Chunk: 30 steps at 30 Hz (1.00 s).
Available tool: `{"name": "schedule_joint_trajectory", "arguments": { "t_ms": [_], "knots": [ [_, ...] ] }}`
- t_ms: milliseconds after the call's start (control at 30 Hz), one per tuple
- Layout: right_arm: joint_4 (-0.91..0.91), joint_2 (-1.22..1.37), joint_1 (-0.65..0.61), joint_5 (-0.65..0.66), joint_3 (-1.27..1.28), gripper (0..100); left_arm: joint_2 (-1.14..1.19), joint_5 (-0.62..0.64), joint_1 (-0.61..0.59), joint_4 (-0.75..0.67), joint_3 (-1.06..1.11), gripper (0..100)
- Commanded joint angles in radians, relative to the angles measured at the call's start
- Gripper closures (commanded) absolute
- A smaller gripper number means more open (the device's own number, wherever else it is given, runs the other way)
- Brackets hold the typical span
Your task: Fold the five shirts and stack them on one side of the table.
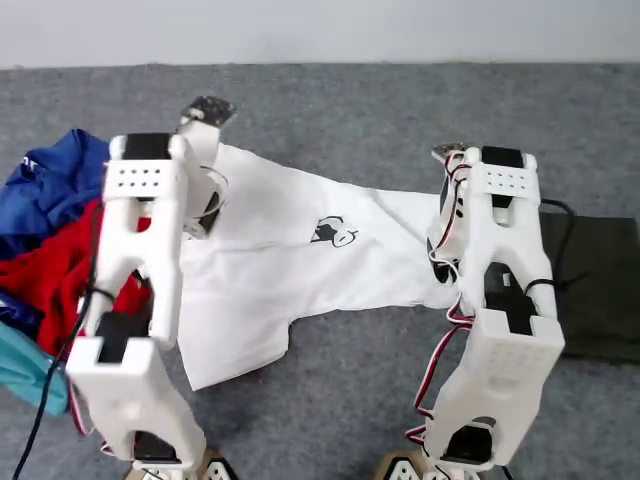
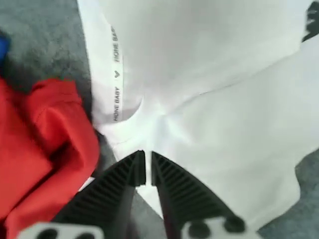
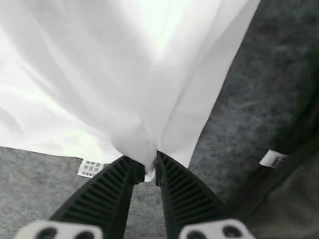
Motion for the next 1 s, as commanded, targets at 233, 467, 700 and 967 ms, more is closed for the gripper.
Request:
{"name": "schedule_joint_trajectory", "arguments": {
  "t_ms": [233, 467, 700, 967],
  "knots": [
    [-0.013, -0.065, -0.087, 0.002, -0.002, 98.8, 0.236, -0.015, 0.06, 0.034, -0.242, 89],
    [-0.012, -0.065, -0.079, 0.002, -0.002, 98.8, 0.384, -0.015, 0.06, 0.043, -0.387, 89],
    [-0.013, -0.064, -0.079, 0.002, -0.002, 98.8, 0.506, -0.014, 0.06, 0.06, -0.535, 89],
    [-0.013, -0.064, -0.079, 0.002, -0.002, 98.8, 0.595, -0.014, 0.061, 0.133, -0.621, 92]
  ]
}}
